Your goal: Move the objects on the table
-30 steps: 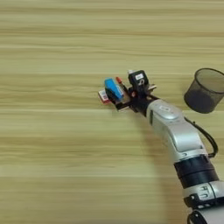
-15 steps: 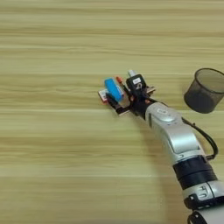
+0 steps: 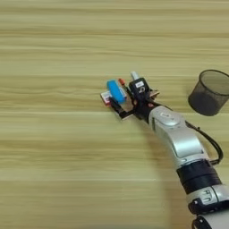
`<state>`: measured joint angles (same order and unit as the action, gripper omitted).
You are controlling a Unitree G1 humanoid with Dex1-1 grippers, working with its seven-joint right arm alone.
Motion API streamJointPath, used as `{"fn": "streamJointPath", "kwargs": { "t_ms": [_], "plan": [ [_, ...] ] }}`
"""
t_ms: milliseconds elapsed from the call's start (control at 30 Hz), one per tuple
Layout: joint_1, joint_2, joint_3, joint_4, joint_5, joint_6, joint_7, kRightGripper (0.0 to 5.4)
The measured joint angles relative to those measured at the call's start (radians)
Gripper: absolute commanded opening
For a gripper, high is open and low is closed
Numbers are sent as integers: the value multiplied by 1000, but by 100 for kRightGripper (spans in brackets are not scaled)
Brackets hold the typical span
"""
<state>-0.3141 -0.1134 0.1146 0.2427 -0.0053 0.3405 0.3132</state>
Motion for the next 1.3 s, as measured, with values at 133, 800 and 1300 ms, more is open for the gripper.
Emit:
{"fn": "streamJointPath", "kwargs": {
  "t_ms": [133, 800, 1300],
  "plan": [
    [0, 0, 0, 3, -2, 0, 0, 536],
    [0, -2, -4, 7, -1, 0, 15, 495],
    [-2, -4, 5, -8, 8, 44, 73, 290]
  ]
}}
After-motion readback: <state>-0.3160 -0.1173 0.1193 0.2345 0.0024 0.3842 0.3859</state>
